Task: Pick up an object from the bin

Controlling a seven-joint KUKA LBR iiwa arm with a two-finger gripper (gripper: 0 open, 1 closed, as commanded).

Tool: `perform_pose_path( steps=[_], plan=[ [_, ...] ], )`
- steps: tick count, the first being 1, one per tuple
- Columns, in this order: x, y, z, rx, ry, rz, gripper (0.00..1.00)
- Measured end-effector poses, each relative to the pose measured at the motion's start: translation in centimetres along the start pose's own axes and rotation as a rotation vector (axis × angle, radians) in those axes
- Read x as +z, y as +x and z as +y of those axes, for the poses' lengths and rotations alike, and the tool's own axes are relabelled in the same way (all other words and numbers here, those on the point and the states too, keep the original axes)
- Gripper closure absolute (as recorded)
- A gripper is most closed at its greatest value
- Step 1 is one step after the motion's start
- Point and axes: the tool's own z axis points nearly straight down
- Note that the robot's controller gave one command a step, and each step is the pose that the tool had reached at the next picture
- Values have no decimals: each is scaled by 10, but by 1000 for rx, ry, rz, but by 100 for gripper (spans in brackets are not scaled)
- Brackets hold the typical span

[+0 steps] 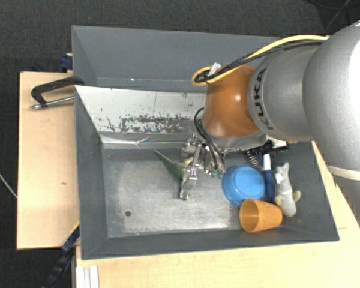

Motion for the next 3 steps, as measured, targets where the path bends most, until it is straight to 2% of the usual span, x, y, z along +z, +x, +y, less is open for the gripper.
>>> perform_pose_path(
  steps=[1, 2, 3],
  plan=[
    [-1, 0, 1, -1, -1, 2, 100],
    [-39, -2, 2, -2, -4, -11, 100],
    [-111, -4, 4, -4, -5, -15, 100]
  ],
)
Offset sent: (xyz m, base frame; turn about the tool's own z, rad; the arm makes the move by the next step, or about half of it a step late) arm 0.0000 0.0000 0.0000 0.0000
